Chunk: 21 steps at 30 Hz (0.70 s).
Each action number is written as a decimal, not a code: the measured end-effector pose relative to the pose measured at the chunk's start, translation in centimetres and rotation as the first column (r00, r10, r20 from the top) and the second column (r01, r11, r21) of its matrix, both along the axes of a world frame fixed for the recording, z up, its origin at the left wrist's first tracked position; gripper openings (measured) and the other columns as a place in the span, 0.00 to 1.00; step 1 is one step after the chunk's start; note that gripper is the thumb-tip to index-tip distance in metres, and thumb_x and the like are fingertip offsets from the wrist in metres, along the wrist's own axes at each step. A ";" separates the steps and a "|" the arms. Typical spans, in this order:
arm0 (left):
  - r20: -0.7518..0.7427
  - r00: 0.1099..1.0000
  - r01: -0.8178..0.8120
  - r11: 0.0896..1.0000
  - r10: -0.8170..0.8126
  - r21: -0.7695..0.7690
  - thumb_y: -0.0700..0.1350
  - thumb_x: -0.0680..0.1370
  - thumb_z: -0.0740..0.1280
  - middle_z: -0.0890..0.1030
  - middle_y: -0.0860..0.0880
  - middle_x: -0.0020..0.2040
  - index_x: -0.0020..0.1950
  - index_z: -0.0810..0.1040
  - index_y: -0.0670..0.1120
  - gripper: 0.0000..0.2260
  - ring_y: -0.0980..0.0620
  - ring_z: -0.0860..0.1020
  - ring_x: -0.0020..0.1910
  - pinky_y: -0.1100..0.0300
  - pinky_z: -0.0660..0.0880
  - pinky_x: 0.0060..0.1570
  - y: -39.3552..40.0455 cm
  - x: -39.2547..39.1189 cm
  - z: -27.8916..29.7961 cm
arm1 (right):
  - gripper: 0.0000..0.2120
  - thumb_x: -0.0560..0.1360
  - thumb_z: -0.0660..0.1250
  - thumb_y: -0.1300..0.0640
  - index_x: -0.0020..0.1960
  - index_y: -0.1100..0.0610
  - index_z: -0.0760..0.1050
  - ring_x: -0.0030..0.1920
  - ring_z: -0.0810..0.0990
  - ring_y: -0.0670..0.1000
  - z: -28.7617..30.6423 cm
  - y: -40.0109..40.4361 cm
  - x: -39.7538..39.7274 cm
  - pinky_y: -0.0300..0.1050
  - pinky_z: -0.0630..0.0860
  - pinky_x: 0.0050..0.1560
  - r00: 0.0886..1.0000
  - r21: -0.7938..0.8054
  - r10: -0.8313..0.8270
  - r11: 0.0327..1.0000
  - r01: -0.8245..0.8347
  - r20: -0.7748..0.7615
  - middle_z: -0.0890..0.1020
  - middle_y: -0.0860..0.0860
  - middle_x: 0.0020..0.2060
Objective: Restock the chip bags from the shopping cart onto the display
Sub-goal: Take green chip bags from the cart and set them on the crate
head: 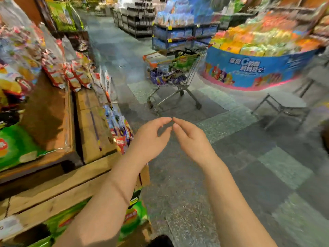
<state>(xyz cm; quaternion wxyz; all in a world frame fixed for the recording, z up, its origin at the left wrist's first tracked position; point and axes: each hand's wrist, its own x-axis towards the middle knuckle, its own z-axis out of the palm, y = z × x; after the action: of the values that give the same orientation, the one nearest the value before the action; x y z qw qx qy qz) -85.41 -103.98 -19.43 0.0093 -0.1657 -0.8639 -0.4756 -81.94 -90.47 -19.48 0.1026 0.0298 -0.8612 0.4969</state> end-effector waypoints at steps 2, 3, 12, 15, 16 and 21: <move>0.001 1.000 0.031 1.000 -0.031 0.005 0.46 0.79 0.64 0.78 0.55 0.60 0.65 0.76 0.52 0.14 0.57 0.75 0.60 0.58 0.69 0.64 1.9 -0.8 -0.1 | 0.19 0.82 0.57 0.53 0.72 0.53 0.67 0.67 0.67 0.40 -0.3 2.2 -0.3 0.32 0.60 0.64 0.998 -0.007 -0.059 0.998 0.059 0.033 0.71 0.48 0.69; -0.003 0.999 0.042 0.999 -0.042 0.009 0.46 0.79 0.64 0.78 0.56 0.60 0.65 0.76 0.52 0.14 0.58 0.74 0.60 0.59 0.69 0.64 2.9 -1.4 -0.1 | 0.20 0.82 0.57 0.52 0.72 0.52 0.66 0.69 0.66 0.42 -0.3 3.2 -0.6 0.35 0.60 0.67 0.996 -0.005 -0.080 0.997 0.080 0.040 0.70 0.47 0.70; -0.019 0.984 0.175 0.985 -0.175 0.006 0.44 0.79 0.63 0.78 0.58 0.53 0.63 0.77 0.51 0.13 0.58 0.76 0.57 0.62 0.70 0.60 14.0 -10.8 -0.2 | 0.17 0.82 0.58 0.52 0.68 0.53 0.73 0.67 0.70 0.45 -0.7 13.0 -8.3 0.33 0.63 0.62 0.986 0.053 -0.159 0.986 0.156 0.060 0.75 0.48 0.65; -0.027 0.984 0.175 0.984 -0.174 0.040 0.45 0.79 0.64 0.78 0.58 0.53 0.62 0.78 0.52 0.12 0.57 0.76 0.58 0.58 0.71 0.61 17.3 -15.9 0.1 | 0.17 0.81 0.58 0.51 0.69 0.52 0.72 0.67 0.70 0.44 -0.1 16.4 -13.5 0.35 0.64 0.64 0.990 0.099 -0.135 0.987 0.129 0.050 0.75 0.47 0.66; -0.031 0.985 0.173 0.984 -0.171 0.051 0.45 0.79 0.64 0.78 0.58 0.53 0.62 0.78 0.52 0.12 0.57 0.76 0.58 0.58 0.71 0.62 18.5 -17.7 0.3 | 0.18 0.81 0.58 0.50 0.69 0.52 0.72 0.68 0.69 0.45 0.2 17.6 -15.2 0.35 0.64 0.64 0.988 0.110 -0.143 0.985 0.136 0.058 0.74 0.47 0.67; -0.059 0.981 0.190 0.980 -0.187 0.064 0.45 0.79 0.64 0.78 0.60 0.52 0.62 0.78 0.52 0.12 0.61 0.75 0.56 0.63 0.70 0.60 24.1 -25.8 2.0 | 0.17 0.82 0.57 0.53 0.69 0.53 0.72 0.60 0.69 0.36 2.4 22.9 -22.7 0.17 0.60 0.49 0.987 0.112 -0.158 0.982 0.154 0.025 0.74 0.45 0.64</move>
<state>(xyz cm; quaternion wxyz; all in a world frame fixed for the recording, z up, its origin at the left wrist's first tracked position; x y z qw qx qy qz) -111.20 -79.86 -17.43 -0.0073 -0.2589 -0.8266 -0.4996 -104.67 -67.59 -17.09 0.1249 -0.0405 -0.8884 0.4398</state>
